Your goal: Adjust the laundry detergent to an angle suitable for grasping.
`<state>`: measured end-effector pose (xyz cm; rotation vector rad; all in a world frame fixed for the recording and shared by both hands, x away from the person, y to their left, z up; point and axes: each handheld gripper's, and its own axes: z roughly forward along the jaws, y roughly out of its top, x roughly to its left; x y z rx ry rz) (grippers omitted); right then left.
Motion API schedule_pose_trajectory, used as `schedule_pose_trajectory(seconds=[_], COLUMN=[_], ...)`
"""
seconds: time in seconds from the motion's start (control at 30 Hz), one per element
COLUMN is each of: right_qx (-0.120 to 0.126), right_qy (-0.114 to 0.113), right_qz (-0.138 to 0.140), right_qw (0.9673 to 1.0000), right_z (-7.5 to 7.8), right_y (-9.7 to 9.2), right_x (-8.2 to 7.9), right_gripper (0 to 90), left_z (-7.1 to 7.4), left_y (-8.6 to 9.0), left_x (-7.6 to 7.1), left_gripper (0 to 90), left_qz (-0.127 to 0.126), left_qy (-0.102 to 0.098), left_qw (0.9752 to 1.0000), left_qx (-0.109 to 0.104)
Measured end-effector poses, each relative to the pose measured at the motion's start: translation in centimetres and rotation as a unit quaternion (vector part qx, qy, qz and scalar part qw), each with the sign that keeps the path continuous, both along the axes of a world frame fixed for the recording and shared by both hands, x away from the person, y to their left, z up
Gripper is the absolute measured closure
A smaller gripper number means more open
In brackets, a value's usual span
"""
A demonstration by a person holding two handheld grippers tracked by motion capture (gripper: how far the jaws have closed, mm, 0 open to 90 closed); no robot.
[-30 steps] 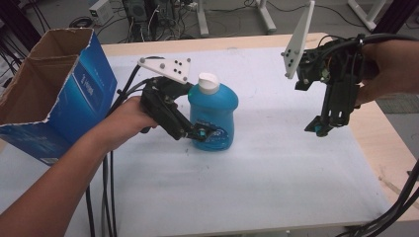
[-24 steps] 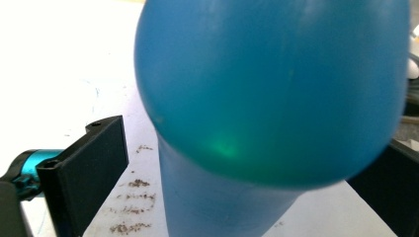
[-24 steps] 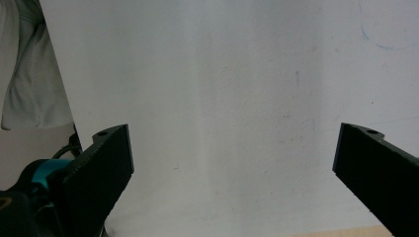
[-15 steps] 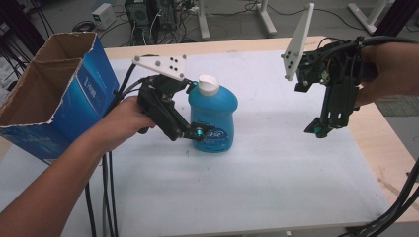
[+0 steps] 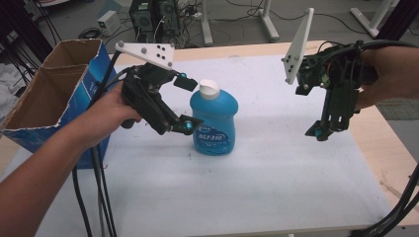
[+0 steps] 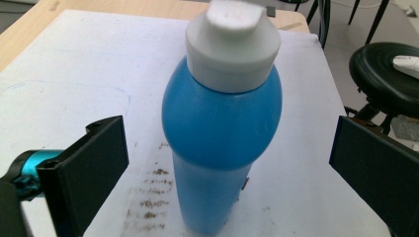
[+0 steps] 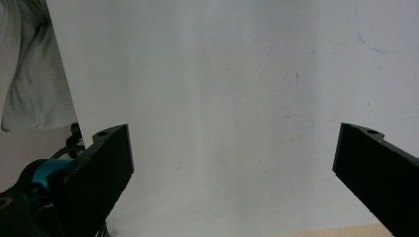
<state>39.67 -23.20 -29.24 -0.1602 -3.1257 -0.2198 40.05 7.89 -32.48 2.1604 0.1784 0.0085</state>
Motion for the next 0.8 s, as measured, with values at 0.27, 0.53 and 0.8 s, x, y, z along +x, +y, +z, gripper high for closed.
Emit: schedule_pose_trajectory(seconds=[0.27, 0.53, 0.8], right_qx=[0.005, 0.008, 0.008], right_qy=[-0.001, -0.003, -0.002], right_qz=[-0.006, -0.003, 0.003], right_qw=[1.0000, 1.0000, 1.0000], right_z=[0.2, 0.3, 0.3], right_y=[-0.2, -0.1, 0.1], right_x=[-0.1, -0.1, 0.1], right_gripper=[1.5, 1.5, 1.5], left_z=[3.8, 6.6, 8.0], left_y=[1.2, 2.5, 3.0], left_x=[0.2, 3.5, 6.8], left_gripper=[1.6, 1.6, 1.6], left_qz=[0.017, 0.048, 0.055], left_qy=[-0.017, -0.023, -0.035], left_qw=[0.9981, 0.9878, 0.9752], left_qx=[0.057, 0.146, 0.211])
